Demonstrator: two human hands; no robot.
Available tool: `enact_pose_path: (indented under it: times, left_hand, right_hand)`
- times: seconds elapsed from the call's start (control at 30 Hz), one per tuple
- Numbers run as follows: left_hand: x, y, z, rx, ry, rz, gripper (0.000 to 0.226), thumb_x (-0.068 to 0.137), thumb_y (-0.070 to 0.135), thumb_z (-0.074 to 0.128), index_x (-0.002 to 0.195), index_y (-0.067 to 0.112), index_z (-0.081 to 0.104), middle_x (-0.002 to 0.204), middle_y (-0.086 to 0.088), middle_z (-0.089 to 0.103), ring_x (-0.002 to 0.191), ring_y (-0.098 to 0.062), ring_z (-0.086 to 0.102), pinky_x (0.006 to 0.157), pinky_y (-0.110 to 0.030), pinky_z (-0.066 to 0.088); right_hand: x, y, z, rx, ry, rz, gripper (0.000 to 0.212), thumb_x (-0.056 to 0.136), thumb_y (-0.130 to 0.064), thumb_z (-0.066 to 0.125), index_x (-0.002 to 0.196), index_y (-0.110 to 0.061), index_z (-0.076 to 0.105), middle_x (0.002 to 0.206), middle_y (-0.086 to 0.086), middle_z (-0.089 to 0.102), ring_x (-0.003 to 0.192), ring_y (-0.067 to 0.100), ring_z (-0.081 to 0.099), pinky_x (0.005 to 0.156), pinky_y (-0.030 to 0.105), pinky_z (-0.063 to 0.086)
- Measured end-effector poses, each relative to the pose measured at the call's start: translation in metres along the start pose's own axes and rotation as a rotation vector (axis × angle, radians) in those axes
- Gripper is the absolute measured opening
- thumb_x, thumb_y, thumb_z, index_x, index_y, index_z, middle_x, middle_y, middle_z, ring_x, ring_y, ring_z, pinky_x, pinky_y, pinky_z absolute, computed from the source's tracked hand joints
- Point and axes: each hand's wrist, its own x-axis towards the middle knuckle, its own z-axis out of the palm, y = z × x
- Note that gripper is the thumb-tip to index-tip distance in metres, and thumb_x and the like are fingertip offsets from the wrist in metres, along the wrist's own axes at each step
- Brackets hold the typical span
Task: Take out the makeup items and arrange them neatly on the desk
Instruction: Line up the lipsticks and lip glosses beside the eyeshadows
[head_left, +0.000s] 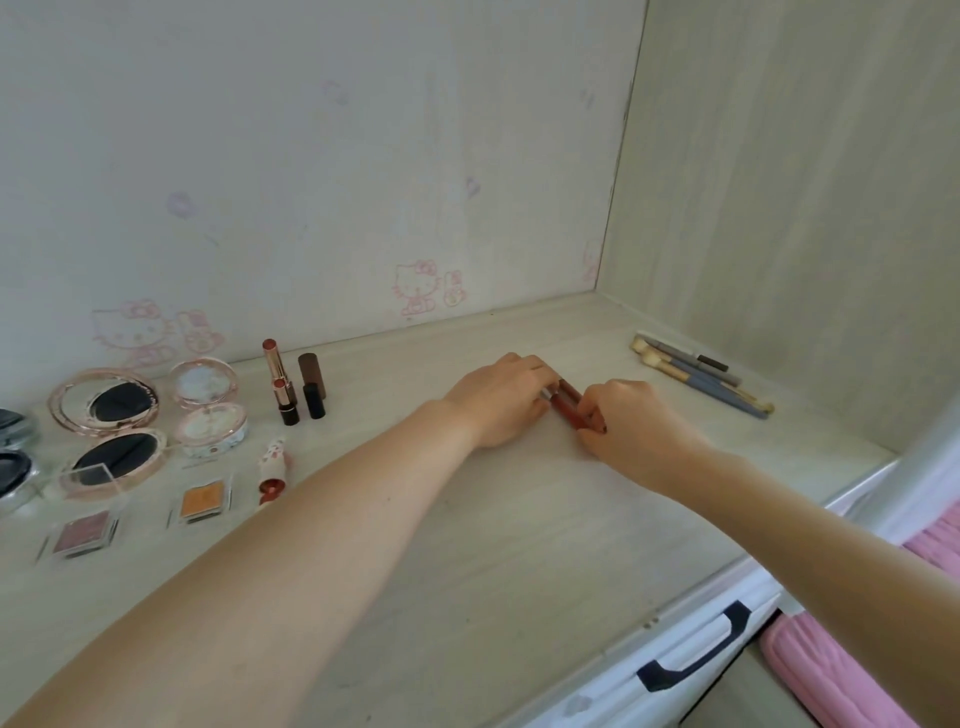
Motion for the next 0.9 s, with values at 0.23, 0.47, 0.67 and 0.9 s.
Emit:
enact_pose_path:
  times: [0.23, 0.47, 0.67, 0.9]
  left_hand:
    - [-0.009, -0.004, -0.001, 0.005, 0.026, -0.015, 0.027, 0.096, 0.022, 0.045, 0.123, 0.020, 0.048, 0.126, -0.001, 0.052, 0.119, -0.021, 0.044, 0.091, -0.039, 0.044]
    - [-0.027, -0.012, -0.001, 0.101, 0.049, 0.009, 0.020, 0.098, 0.024, 0.045, 0.110, 0.018, 0.060, 0.115, -0.001, 0.047, 0.108, -0.021, 0.043, 0.075, -0.035, 0.045]
    - [-0.051, -0.017, -0.022, 0.019, 0.056, -0.023, 0.018, 0.098, 0.029, 0.046, 0.107, 0.022, 0.059, 0.108, 0.003, 0.056, 0.109, -0.017, 0.045, 0.087, -0.040, 0.047]
    - [-0.100, -0.021, -0.069, -0.325, 0.225, -0.088, 0.009, 0.086, 0.029, 0.068, 0.092, 0.022, 0.069, 0.090, 0.009, 0.066, 0.089, -0.008, 0.058, 0.084, -0.033, 0.048]
  right_hand:
    - [-0.002, -0.004, 0.003, -0.088, -0.024, -0.003, 0.019, 0.088, -0.026, 0.059, 0.101, -0.016, 0.067, 0.087, 0.000, 0.053, 0.079, 0.022, 0.057, 0.066, 0.030, 0.048]
    - [-0.016, -0.011, -0.002, -0.149, 0.026, -0.080, 0.019, 0.092, -0.024, 0.055, 0.106, -0.017, 0.066, 0.100, 0.002, 0.053, 0.087, 0.023, 0.057, 0.073, 0.033, 0.052]
    - [-0.026, -0.023, -0.016, -0.037, 0.109, -0.111, 0.015, 0.092, -0.021, 0.059, 0.103, -0.016, 0.067, 0.095, -0.002, 0.050, 0.084, 0.018, 0.055, 0.073, 0.028, 0.049]
    - [-0.045, -0.052, -0.023, -0.032, 0.270, -0.270, 0.013, 0.091, -0.016, 0.061, 0.102, -0.010, 0.062, 0.100, 0.001, 0.049, 0.076, 0.025, 0.058, 0.068, 0.038, 0.053]
